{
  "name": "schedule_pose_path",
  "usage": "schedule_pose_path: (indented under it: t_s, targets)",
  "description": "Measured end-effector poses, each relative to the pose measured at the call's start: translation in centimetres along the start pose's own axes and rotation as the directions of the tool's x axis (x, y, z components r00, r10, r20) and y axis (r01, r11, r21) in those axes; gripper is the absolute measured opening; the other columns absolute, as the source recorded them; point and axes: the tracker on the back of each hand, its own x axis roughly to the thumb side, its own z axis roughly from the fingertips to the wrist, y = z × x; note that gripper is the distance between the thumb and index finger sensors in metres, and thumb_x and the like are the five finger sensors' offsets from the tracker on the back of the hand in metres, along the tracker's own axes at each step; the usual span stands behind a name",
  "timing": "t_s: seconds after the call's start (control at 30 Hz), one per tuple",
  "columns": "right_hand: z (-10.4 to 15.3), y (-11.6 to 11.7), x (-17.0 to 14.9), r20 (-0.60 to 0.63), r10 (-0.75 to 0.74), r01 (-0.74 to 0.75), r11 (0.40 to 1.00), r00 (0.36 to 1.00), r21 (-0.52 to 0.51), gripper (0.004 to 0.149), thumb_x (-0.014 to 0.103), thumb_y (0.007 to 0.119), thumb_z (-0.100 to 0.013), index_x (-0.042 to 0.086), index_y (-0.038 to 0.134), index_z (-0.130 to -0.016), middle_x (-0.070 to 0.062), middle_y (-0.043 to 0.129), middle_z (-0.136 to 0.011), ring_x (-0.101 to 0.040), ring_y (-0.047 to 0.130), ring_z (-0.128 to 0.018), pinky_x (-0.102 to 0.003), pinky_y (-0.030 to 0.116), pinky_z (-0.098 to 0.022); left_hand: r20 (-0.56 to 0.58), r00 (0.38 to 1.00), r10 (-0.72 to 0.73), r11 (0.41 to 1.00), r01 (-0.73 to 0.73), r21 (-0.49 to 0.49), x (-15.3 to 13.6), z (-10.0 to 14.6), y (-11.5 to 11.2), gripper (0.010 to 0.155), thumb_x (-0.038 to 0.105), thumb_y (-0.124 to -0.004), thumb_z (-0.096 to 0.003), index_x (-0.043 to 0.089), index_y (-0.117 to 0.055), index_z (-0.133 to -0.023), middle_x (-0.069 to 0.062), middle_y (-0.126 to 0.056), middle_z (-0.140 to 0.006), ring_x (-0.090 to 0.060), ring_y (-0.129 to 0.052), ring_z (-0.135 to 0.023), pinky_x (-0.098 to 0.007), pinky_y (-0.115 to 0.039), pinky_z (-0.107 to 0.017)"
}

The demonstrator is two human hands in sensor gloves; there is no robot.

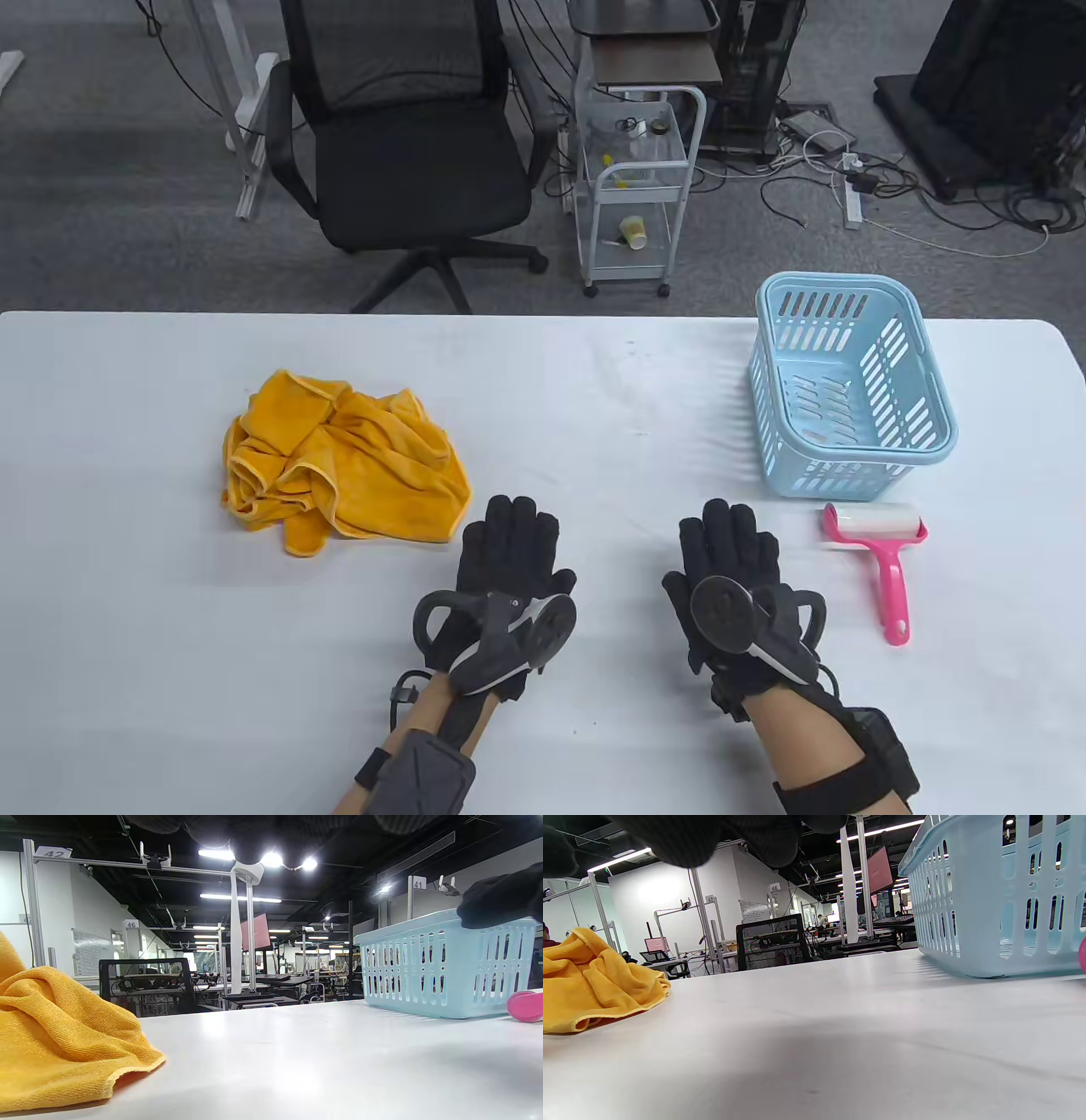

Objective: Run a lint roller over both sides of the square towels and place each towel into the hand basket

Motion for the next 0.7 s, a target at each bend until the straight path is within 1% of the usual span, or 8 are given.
schedule_pose_path:
  t_s: [0.53, 0.6, 0.7]
  targets:
    - [0.0, 0.1, 0.1, 0.0, 0.006, -0.006, 1.0, 1.0, 0.005, 0.066, 0.047, 0.062, -0.056, 0.011, 0.05, -0.11, -0.019, 0.03, -0.114, -0.045, 0.021, -0.101, -0.066, 0.038, -0.067, -0.005, 1.0, 0.003, 1.0, -0.003, -0.021, -0.2, -0.1, -0.3, 0.062, 0.053, -0.053, -0.0524, 0.023, -0.055, -0.106, -0.013, -0.047, -0.118, -0.044, -0.043, -0.11, -0.06, -0.047, -0.073]
    - [0.0, 0.1, 0.1, 0.002, 0.004, -0.005, 1.0, 1.0, 0.005, 0.066, 0.048, 0.062, -0.056, 0.011, 0.05, -0.11, -0.019, 0.03, -0.114, -0.046, 0.021, -0.101, -0.066, 0.038, -0.067, -0.013, 1.0, 0.002, 0.999, -0.002, -0.035, -0.5, -0.4, -0.2, 0.061, 0.053, -0.057, -0.0526, 0.024, -0.055, -0.106, -0.012, -0.047, -0.118, -0.043, -0.044, -0.11, -0.06, -0.048, -0.073]
    - [-0.1, 0.1, 0.1, 0.001, -0.002, 0.002, 1.0, 1.0, 0.006, 0.066, 0.048, 0.062, -0.056, 0.011, 0.05, -0.11, -0.019, 0.031, -0.114, -0.045, 0.021, -0.101, -0.066, 0.038, -0.067, -0.032, 0.999, 0.018, 0.997, -0.02, -0.07, -2.0, -1.1, 0.1, 0.06, 0.051, -0.06, -0.0533, 0.026, -0.052, -0.107, -0.011, -0.047, -0.119, -0.043, -0.046, -0.111, -0.059, -0.049, -0.074]
